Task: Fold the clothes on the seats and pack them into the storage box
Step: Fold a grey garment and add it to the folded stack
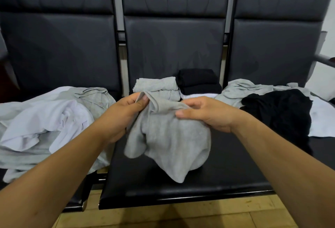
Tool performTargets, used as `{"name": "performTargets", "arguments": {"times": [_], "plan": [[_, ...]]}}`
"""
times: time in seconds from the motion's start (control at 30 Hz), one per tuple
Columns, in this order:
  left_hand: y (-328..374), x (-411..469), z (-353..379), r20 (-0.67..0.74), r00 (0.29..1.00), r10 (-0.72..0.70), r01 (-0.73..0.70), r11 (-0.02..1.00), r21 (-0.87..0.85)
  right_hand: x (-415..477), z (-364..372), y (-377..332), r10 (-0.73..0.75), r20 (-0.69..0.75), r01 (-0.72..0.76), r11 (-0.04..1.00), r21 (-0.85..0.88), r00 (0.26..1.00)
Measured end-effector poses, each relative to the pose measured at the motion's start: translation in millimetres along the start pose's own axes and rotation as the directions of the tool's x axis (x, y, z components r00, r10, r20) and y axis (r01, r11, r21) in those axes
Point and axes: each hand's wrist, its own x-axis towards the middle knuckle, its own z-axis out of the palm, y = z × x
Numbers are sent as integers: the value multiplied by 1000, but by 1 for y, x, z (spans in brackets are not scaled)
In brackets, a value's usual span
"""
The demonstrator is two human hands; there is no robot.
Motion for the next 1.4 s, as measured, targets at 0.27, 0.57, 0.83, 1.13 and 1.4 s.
{"name": "performTargets", "arguments": {"times": [0.27, 0.57, 0.83, 1.13, 1.4], "plan": [[1, 2, 7, 17, 994, -105, 96, 954, 285, 15, 37, 2, -67, -34, 66, 997, -43, 997], [-4, -2, -19, 59, 979, -196, 196, 981, 16, 5, 16, 6, 76, -247, 4, 951, 309, 966], [7, 4, 12, -56, 998, 5, 8, 975, 222, 22, 51, -5, -58, -322, 40, 997, -64, 945], [82, 28, -3, -314, 891, 328, -190, 897, 399, 26, -8, -27, -24, -476, -159, 926, -341, 879], [217, 52, -23, -414, 783, 464, -229, 834, 502, 16, -81, -95, -235, -754, -73, 934, -350, 613]]}}
